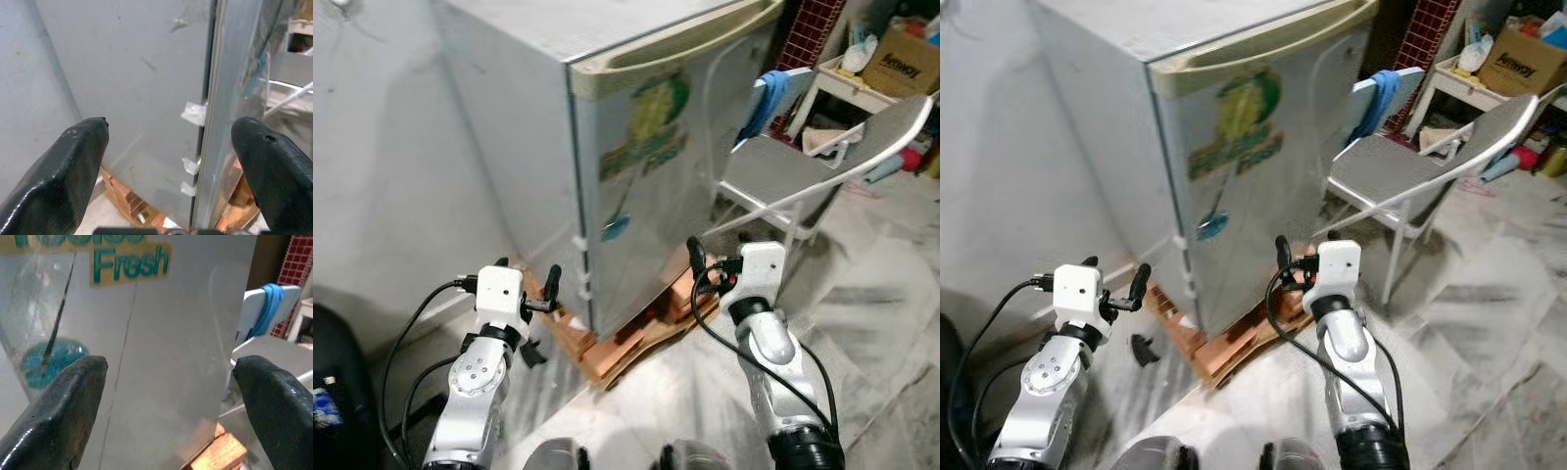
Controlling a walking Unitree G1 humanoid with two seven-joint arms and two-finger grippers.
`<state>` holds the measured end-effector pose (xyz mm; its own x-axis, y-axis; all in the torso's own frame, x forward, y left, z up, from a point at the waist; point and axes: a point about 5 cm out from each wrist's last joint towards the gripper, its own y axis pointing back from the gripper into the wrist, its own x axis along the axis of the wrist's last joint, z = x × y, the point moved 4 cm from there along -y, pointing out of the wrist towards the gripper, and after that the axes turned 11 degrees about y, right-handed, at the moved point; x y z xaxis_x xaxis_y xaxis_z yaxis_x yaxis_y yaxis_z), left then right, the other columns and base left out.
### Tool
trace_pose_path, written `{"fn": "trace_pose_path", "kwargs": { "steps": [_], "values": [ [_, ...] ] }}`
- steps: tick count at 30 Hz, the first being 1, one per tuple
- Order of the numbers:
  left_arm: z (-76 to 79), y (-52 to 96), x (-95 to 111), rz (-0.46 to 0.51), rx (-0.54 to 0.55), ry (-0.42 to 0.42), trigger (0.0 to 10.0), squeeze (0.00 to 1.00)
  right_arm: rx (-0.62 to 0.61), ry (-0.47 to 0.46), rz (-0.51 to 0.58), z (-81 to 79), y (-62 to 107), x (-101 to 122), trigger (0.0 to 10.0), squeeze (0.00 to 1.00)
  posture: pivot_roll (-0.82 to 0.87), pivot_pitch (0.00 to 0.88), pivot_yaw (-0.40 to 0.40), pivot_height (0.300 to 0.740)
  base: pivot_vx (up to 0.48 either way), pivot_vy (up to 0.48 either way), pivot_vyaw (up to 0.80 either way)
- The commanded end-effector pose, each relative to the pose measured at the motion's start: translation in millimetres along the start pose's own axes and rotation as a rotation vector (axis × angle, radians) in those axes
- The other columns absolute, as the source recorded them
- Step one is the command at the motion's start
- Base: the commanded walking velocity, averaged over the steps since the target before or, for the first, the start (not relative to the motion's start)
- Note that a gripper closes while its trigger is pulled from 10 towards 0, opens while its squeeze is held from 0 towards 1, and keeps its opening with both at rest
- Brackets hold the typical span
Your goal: Restocking fridge
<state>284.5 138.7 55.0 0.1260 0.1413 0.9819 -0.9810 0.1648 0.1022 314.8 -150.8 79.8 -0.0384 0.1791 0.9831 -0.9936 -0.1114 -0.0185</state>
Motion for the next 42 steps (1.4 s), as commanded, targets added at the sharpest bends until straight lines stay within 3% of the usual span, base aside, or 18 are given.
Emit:
{"fn": "trace_pose_path", "kwargs": {
  "steps": [1, 8, 13, 16, 24, 26, 29, 42],
  "values": [
    [0.4, 1.4, 1.6, 0.003, -0.01, -0.016, 10.0, 0.0, -0.013, -0.008, -0.004, 3.8, -0.4, -0.5, 10.0, 0.0, 0.05, 0.027, -0.006, 0.74, 0.0, 0.439, 0.0],
    [0.0, 1.6, 6.4, 0.031, -0.019, -0.021, 10.0, 0.0, -0.012, -0.002, -0.006, 3.9, -1.6, -0.7, 10.0, 0.0, 0.05, 0.025, -0.007, 0.74, 0.0, 0.23, 0.0],
    [-1.9, -1.7, 10.1, 0.045, -0.014, -0.03, 10.0, 0.0, -0.004, 0.007, -0.005, 3.9, -3.5, -0.1, 10.0, 0.0, 0.05, 0.026, -0.011, 0.74, 0.0, 0.0, -0.8],
    [4.5, -2.7, 10.6, 0.047, -0.04, -0.03, 10.0, 0.0, 0.031, 0.056, 0.019, -1.6, -3.8, 3.6, 10.0, 0.0, 0.05, 0.034, -0.012, 0.74, 0.0, 0.0, -0.8],
    [7.3, -4.6, 14.1, 0.059, -0.064, -0.028, 10.0, 0.0, 0.032, 0.052, 0.014, -4.9, -2.2, 3.1, 10.0, 0.0, 0.05, 0.047, -0.007, 0.74, 0.0, 0.0, -0.8],
    [6.9, -7.5, 16.7, 0.065, -0.061, -0.024, 10.0, 0.0, 0.059, 0.11, 0.038, -5.9, -2.7, 7.7, 10.0, 0.0, 0.05, 0.058, -0.007, 0.74, 0.0, 0.0, -0.8],
    [7.4, -7.9, 18.6, 0.069, -0.071, -0.006, 10.0, 0.0, 0.067, 0.126, 0.047, -7.1, -2.2, 9.7, 10.0, 0.0, 0.05, 0.073, -0.005, 0.74, 0.0, 0.0, -0.8],
    [9.2, -3.4, 18.7, 0.074, -0.096, 0.008, 10.0, 0.0, 0.071, 0.133, 0.031, -9.5, 1.9, 5.0, 10.0, 0.0, 0.05, 0.077, -0.008, 0.74, 0.0, 0.0, -0.8]
  ]
}}
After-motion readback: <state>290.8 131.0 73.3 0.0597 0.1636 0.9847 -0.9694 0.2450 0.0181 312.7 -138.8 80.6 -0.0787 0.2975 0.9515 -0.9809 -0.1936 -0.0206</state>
